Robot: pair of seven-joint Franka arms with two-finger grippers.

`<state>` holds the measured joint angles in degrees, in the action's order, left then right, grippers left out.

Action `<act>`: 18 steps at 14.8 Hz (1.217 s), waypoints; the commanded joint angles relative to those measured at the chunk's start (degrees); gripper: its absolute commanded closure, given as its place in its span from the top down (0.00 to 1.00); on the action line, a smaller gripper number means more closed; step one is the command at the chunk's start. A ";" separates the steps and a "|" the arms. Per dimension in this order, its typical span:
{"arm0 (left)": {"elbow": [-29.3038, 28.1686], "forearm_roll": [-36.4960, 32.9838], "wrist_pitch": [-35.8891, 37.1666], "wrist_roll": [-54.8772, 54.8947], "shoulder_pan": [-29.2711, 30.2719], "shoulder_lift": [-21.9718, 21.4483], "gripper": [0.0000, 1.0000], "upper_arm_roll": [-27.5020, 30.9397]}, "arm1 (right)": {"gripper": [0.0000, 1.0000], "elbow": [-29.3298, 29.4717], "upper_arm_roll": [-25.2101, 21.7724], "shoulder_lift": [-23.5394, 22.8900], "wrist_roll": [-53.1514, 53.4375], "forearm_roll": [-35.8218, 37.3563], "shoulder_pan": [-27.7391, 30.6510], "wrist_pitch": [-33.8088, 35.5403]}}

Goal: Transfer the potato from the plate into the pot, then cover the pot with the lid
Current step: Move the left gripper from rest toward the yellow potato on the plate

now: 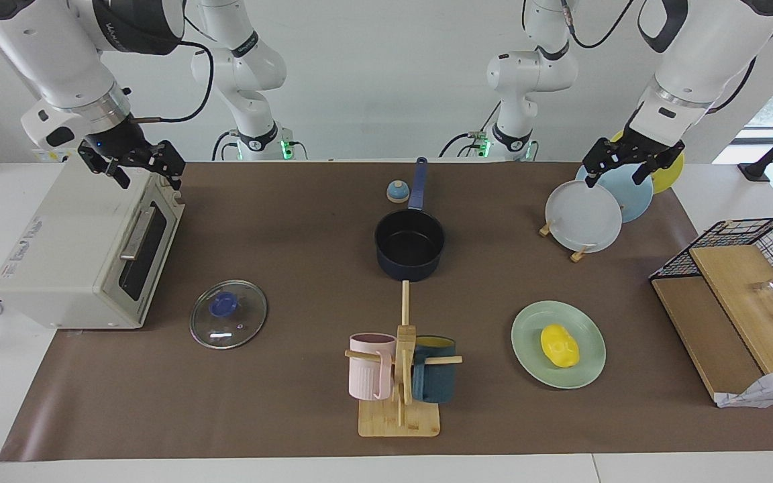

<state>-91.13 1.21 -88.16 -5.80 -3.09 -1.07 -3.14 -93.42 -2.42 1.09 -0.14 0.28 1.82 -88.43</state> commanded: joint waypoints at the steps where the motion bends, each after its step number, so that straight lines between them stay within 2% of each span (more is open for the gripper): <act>1: 0.86 0.72 0.00 0.36 0.28 0.37 1.00 -0.29 | 1.00 -1.06 0.14 1.10 0.58 -1.07 0.38 0.36; 8: 0.77 0.72 -0.52 0.97 0.10 0.37 1.00 -0.46 | 1.00 -0.97 0.14 1.10 0.58 -1.07 0.46 0.27; 11: 1.03 1.86 -3.15 0.62 0.10 1.41 1.00 -0.38 | 1.00 -1.06 0.14 1.10 0.58 -1.07 0.46 0.36; 15: 6.65 2.57 -6.41 0.36 0.02 13.34 1.00 -0.46 | 1.00 -1.50 0.23 1.46 0.32 -1.25 0.20 0.10; 18: 7.37 2.74 -14.65 0.18 -1.21 18.81 1.00 -0.46 | 1.00 -2.37 0.23 1.19 -0.03 -1.33 -0.15 -2.70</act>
<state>-87.33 2.85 -99.52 -5.69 -3.30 13.00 -3.62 -93.51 -2.35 1.13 -0.14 0.12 1.67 -88.75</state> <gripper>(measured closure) 0.000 0.000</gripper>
